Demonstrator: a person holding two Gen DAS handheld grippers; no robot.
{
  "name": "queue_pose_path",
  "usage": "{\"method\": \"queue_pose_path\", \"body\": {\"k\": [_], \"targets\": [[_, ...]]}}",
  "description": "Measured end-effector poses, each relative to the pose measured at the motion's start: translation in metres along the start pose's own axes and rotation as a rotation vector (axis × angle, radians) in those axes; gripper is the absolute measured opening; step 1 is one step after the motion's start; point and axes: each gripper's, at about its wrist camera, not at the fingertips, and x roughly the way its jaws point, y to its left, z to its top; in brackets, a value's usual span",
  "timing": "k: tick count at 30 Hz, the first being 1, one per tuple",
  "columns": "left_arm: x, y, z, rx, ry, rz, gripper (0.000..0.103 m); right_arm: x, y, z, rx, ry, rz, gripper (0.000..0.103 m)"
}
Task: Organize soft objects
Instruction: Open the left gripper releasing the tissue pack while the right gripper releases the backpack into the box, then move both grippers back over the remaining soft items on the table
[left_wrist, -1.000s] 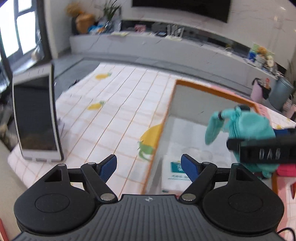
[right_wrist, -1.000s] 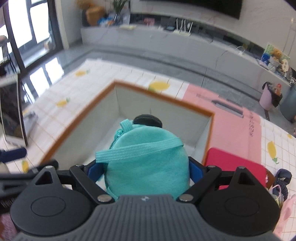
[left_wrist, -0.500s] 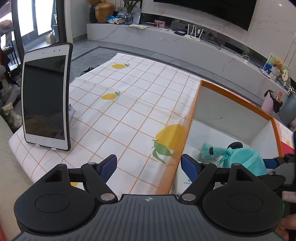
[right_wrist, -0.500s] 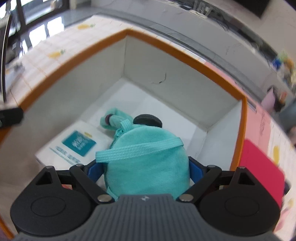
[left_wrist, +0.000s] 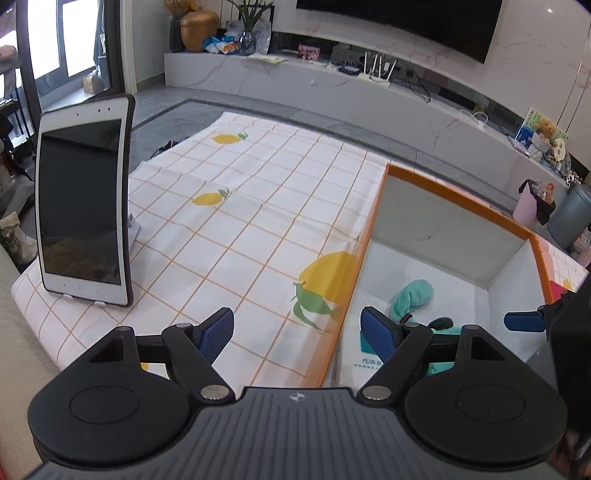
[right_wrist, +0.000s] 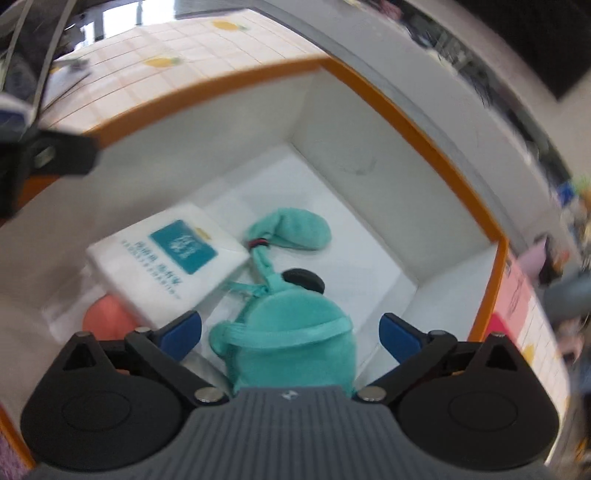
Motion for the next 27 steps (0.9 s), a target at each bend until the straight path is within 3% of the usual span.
{"method": "queue_pose_path", "body": {"k": [5,10,19,27], "targets": [[-0.005,-0.002,0.0,0.006,-0.017,-0.03,0.092,-0.016,0.008,-0.001,-0.035,-0.035,0.034,0.1],[-0.01,-0.005,0.0,0.021,-0.03,-0.014,0.092,-0.032,0.007,0.0,-0.026,-0.093,0.001,0.1],[-0.038,-0.01,0.001,0.045,-0.113,-0.027,0.092,-0.072,0.005,-0.011,-0.02,-0.115,-0.015,0.1],[-0.072,-0.029,0.001,0.063,-0.205,-0.09,0.092,-0.134,-0.029,-0.057,0.152,-0.225,-0.028,0.1]]}}
